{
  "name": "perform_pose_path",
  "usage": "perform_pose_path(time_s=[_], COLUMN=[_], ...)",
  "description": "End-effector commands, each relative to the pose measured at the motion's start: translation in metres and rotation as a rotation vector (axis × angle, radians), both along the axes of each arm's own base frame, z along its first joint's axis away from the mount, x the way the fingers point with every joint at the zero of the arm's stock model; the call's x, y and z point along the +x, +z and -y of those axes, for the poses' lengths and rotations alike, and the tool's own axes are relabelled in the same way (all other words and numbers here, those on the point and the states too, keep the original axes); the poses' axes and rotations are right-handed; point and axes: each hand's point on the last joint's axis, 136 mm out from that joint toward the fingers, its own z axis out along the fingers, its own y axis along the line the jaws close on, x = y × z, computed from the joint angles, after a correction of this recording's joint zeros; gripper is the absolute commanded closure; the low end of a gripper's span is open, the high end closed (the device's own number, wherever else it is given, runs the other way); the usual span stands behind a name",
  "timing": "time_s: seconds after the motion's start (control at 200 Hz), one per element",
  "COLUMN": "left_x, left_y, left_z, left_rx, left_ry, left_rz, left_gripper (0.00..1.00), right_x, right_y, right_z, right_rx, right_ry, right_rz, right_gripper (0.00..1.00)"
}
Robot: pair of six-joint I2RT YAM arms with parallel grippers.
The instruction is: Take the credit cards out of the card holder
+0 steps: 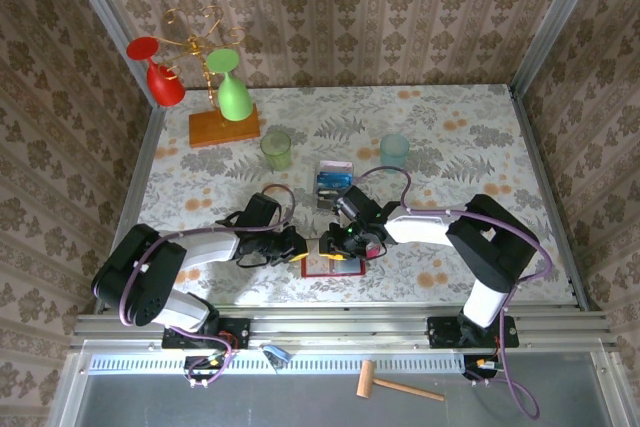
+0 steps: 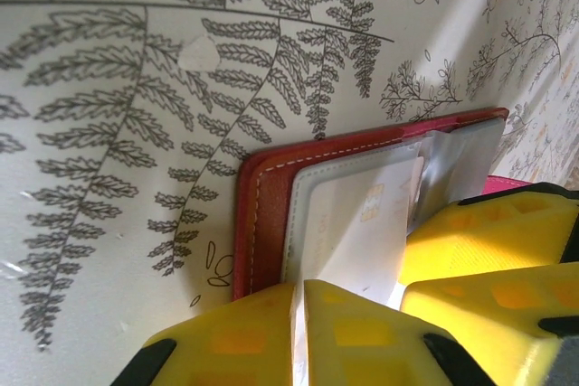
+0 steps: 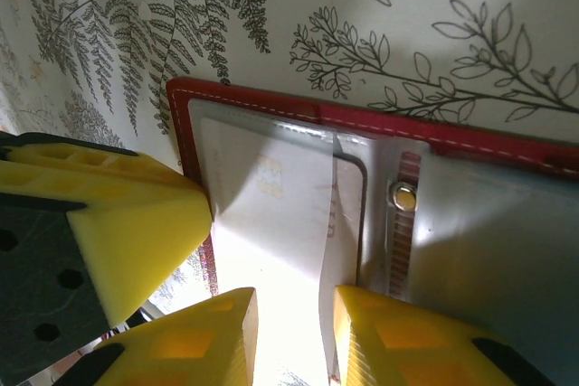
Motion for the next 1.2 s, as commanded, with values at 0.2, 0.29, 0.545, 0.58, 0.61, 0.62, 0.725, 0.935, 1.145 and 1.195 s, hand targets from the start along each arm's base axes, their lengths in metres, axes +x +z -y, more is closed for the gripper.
perform_pose_path(time_s=[0.2, 0.29, 0.545, 0.58, 0.61, 0.62, 0.725, 0.935, 1.145, 1.195], left_x=[-0.004, -0.004, -0.004, -0.004, -0.004, -0.004, -0.003, -0.002, -0.014, -0.018], left_y=[-0.007, -0.007, -0.008, -0.008, -0.008, -0.008, -0.003, 0.016, 0.013, 0.008], left_z=[-0.007, -0.007, -0.008, -0.008, -0.008, -0.008, -0.006, 0.000, 0.011, 0.012], left_rx=[0.018, 0.019, 0.020, 0.018, 0.016, 0.016, 0.006, -0.021, -0.014, -0.007], left_ry=[-0.007, -0.005, -0.003, -0.004, -0.005, -0.004, -0.004, -0.001, -0.032, -0.038], left_rz=[-0.005, -0.006, -0.006, -0.006, -0.006, -0.007, 0.000, 0.033, 0.021, 0.009], left_gripper=[0.88, 0.88, 0.88, 0.88, 0.88, 0.88, 0.88, 0.94, 1.00, 1.00], right_x=[-0.006, -0.005, -0.002, -0.002, -0.001, -0.001, 0.000, 0.001, 0.001, 0.000], right_y=[-0.013, -0.011, -0.005, -0.004, -0.003, -0.003, 0.000, 0.010, 0.009, 0.009], right_z=[0.014, 0.020, 0.022, 0.021, 0.021, 0.021, 0.021, 0.018, 0.017, 0.017], right_rx=[-0.091, -0.127, -0.144, -0.143, -0.142, -0.142, -0.137, -0.110, -0.106, -0.102], right_ry=[-0.001, 0.006, 0.013, 0.012, 0.011, 0.011, 0.009, 0.010, 0.008, 0.006], right_rz=[-0.019, -0.005, 0.018, 0.021, 0.024, 0.025, 0.031, 0.050, 0.045, 0.042], right_gripper=[0.72, 0.72, 0.72, 0.72, 0.72, 0.72, 0.72, 0.72, 0.72, 0.72])
